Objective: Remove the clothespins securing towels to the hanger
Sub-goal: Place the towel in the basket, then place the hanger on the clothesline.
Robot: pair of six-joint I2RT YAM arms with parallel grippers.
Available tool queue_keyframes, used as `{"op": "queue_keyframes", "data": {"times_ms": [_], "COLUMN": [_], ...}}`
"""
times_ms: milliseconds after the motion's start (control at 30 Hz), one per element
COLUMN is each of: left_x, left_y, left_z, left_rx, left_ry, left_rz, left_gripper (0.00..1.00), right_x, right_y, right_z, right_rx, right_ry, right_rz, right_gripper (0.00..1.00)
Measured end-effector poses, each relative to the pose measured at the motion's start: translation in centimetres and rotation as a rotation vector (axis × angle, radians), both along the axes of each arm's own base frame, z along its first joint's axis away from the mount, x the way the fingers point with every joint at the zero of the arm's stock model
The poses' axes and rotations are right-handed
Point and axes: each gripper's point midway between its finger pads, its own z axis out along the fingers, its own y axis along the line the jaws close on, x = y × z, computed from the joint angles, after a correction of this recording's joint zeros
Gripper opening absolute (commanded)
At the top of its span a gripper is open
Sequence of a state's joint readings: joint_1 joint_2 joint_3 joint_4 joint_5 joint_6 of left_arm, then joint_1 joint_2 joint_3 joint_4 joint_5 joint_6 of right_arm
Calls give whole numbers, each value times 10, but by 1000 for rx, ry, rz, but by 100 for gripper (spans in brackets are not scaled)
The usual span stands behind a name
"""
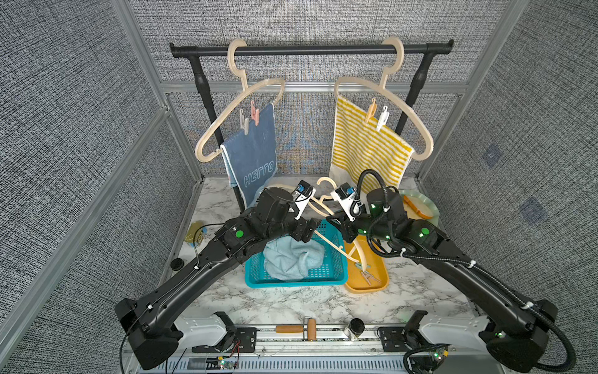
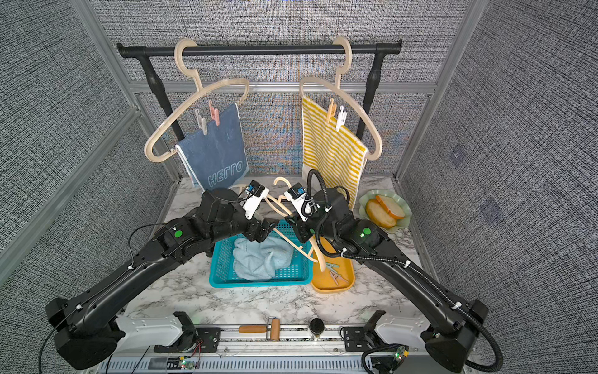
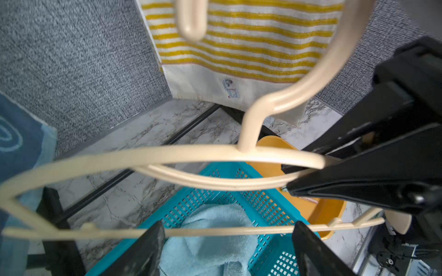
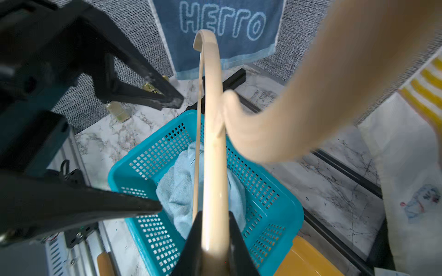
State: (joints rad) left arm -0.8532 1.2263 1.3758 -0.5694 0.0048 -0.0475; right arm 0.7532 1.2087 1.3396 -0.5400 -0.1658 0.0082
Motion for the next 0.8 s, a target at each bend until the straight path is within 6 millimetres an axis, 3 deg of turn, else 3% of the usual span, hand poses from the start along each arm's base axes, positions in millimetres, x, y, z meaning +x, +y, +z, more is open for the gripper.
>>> {"op": "queue_keyframes", "data": {"times_ms": [167, 333, 533, 633, 767, 800], "left_x": [-9, -12, -3, 1, -2, -1], "left_y": [-12, -27, -44, -47, -50, -50], "left_z": [31, 39, 20, 8, 5, 5], "left_rx": [-69, -95, -75, -47, -55, -54], "left_ry": [-119, -153, -116, -98, -74, -78], "left_rz": [-114, -195, -217, -218, -241, -235], "left_gripper": [62, 44, 25, 2, 0, 0], "right_x": [-18, -26, -31, -33, -34, -35], "right_y": [3, 7, 8, 6, 0, 1], "right_z": [-6, -15, -16, -18, -21, -21], "right_rx": [-28, -42, -39, -46, -80, -76], "right_ry": [63, 112, 134, 144, 128, 131], "right_rz": [86, 134, 157, 156, 162, 160], "right_gripper": [0, 0, 0, 0, 0, 5]}}
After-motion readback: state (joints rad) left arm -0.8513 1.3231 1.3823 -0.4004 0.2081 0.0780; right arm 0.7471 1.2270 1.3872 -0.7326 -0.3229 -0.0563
